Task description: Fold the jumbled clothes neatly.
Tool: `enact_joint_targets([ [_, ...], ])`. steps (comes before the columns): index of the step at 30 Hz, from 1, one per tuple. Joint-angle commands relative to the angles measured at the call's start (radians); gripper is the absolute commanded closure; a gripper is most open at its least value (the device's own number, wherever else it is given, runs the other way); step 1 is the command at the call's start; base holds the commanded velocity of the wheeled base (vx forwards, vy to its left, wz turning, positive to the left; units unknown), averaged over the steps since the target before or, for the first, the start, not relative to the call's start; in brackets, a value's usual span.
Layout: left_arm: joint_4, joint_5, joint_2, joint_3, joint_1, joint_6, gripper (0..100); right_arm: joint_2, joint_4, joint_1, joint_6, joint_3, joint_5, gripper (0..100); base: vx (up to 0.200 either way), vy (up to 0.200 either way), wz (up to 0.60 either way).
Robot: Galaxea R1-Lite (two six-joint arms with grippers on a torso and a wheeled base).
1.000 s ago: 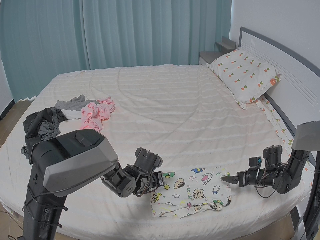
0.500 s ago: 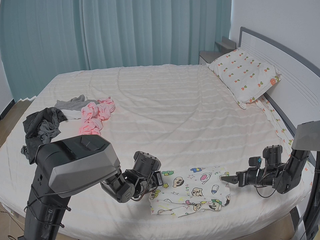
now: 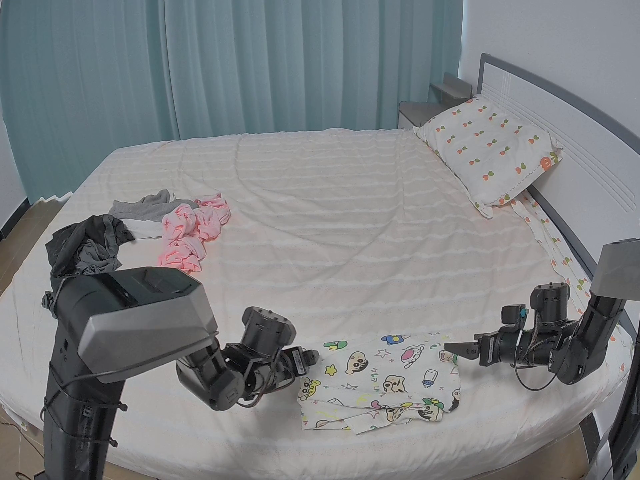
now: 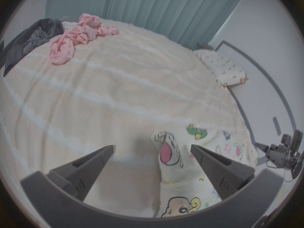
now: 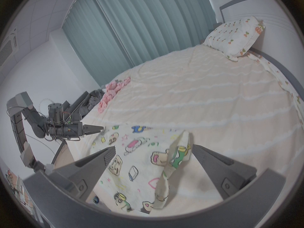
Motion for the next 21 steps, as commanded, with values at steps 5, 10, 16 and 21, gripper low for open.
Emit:
enact_joint_targets([
  [5,-0.357,-0.025,-0.42,0.296,0.236,0.01,0,-0.407,-0.201,-0.071,0.192,0.09,-0.09,0,0.0,0.0,0.0],
  [10,-0.362,-0.01,-0.732,0.44,0.263,0.022,0,-0.7,-0.206,-0.063,0.166,0.262,-0.145,0,0.0,0.0,0.0],
  [16,-0.346,0.022,-0.982,0.61,0.23,0.103,0,-0.936,-0.197,-0.075,0.131,0.426,-0.148,0,0.0,0.0,0.0],
  [21,-0.121,0.251,-1.276,0.712,0.11,0.131,0,-1.308,0.175,-0.141,0.114,0.423,-0.16,0,0.0,0.0,0.0],
])
